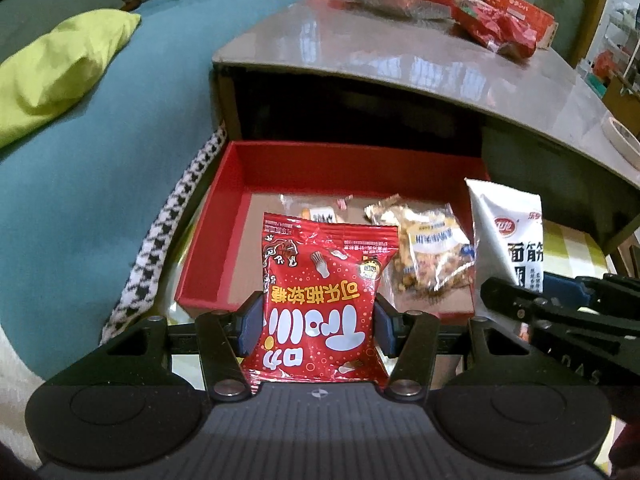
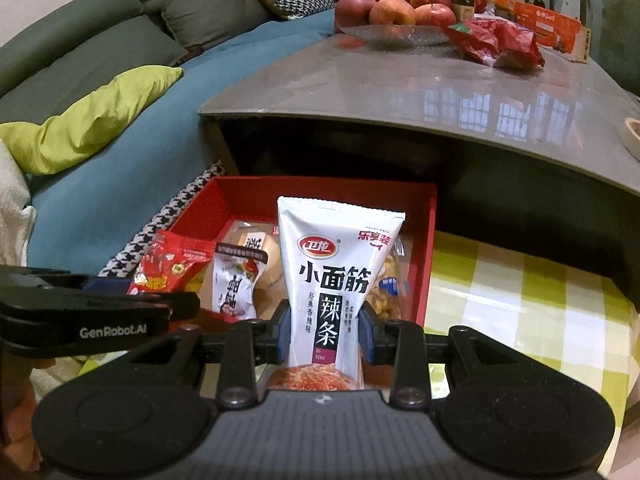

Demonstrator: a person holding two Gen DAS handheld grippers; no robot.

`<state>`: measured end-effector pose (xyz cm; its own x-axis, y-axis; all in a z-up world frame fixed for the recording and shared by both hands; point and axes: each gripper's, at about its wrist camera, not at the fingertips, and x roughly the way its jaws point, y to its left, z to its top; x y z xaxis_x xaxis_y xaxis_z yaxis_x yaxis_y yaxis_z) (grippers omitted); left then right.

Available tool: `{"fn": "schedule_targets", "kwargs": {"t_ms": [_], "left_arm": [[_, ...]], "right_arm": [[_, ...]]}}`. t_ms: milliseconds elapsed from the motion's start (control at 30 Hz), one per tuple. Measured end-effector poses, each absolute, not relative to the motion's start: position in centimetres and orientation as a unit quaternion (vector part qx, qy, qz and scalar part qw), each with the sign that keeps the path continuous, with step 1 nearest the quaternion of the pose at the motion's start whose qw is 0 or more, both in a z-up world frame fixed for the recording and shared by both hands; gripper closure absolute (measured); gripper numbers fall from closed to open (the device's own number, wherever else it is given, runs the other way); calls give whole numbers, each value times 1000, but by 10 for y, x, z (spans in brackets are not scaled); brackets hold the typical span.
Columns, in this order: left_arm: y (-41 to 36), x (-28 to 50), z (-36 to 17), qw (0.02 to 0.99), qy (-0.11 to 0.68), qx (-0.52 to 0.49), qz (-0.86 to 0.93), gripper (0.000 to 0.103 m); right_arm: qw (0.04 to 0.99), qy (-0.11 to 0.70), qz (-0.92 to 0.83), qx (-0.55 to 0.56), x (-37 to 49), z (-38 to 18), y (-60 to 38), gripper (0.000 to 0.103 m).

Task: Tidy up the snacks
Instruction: 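Carry both packets into the red box and open both grippers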

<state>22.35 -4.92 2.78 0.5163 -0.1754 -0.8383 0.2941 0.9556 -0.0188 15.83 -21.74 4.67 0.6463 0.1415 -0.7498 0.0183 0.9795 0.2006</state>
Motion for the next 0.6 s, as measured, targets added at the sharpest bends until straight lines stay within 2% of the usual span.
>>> {"fn": "schedule_targets", "kwargs": {"t_ms": [600], "left_arm": [[-60,260,26,874,467,40,-130,40]], "right_arm": [[907,411,30,90,204,39,-227,57]]}}
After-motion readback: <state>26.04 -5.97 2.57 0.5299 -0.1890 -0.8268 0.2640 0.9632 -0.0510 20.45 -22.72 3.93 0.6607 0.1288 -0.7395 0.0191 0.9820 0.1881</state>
